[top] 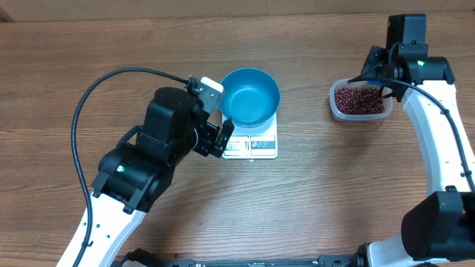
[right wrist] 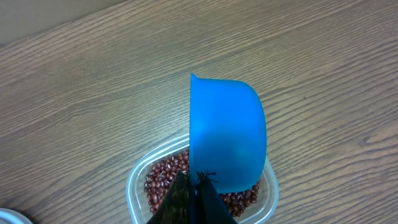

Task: Scoop item into bowl and weigh 150g on scale
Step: 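Pull the left gripper back from the scale front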

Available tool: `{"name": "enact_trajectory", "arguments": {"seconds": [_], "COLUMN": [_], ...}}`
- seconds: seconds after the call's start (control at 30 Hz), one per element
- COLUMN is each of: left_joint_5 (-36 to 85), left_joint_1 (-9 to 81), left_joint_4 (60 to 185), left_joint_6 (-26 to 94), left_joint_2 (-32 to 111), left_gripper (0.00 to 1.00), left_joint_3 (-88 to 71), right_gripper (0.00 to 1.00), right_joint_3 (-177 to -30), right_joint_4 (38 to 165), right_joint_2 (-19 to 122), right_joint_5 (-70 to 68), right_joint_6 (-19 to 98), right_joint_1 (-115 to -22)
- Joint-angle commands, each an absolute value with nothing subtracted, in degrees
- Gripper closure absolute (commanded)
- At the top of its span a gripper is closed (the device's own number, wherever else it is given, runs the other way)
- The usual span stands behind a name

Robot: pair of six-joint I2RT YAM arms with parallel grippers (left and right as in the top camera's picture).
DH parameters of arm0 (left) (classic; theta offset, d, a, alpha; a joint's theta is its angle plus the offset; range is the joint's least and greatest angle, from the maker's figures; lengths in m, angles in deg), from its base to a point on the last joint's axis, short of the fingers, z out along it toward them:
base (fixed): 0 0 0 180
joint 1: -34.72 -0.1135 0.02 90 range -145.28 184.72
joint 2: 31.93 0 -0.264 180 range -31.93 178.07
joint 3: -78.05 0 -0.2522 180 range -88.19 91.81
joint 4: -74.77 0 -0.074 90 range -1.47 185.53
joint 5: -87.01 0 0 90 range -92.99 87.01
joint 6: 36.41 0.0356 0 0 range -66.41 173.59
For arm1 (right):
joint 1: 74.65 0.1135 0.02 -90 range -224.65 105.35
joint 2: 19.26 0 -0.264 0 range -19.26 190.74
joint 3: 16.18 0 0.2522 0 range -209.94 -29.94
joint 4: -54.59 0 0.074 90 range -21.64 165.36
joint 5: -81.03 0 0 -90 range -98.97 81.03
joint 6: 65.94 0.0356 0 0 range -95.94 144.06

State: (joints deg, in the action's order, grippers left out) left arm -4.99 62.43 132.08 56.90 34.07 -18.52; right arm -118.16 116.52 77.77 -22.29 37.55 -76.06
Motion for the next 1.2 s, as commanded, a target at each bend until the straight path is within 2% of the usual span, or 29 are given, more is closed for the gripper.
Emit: {"name": "enact_trajectory", "arguments": {"seconds": [0.0,0.77,1.17], "left_joint_5": [-1.86,-1.89,-1.89], "left_joint_1": [62.06,62.1,62.1], "left_joint_4": [133.93,137.63,137.65], "left_joint_6": [57.99,60.42,60.42], "left_joint_2": [33.74,37.52,38.2], "left_gripper": [0.0,0.0,0.0], "left_joint_3": [-18.59,-17.21,-17.21], "right_gripper": [0.96,0.96,0.96], "right_joint_3": [-119.26,-119.26,-119.28], "right_joint_4": [116.21,116.04,122.46], "right_joint_2": [77.27,77.64,78.21], "right_joint_5": [-22.14,-23.36,-26.11], "right_joint_6": [37.79,37.18,27.94], "right_joint_1": [-76.33,-76.33,-75.56]}}
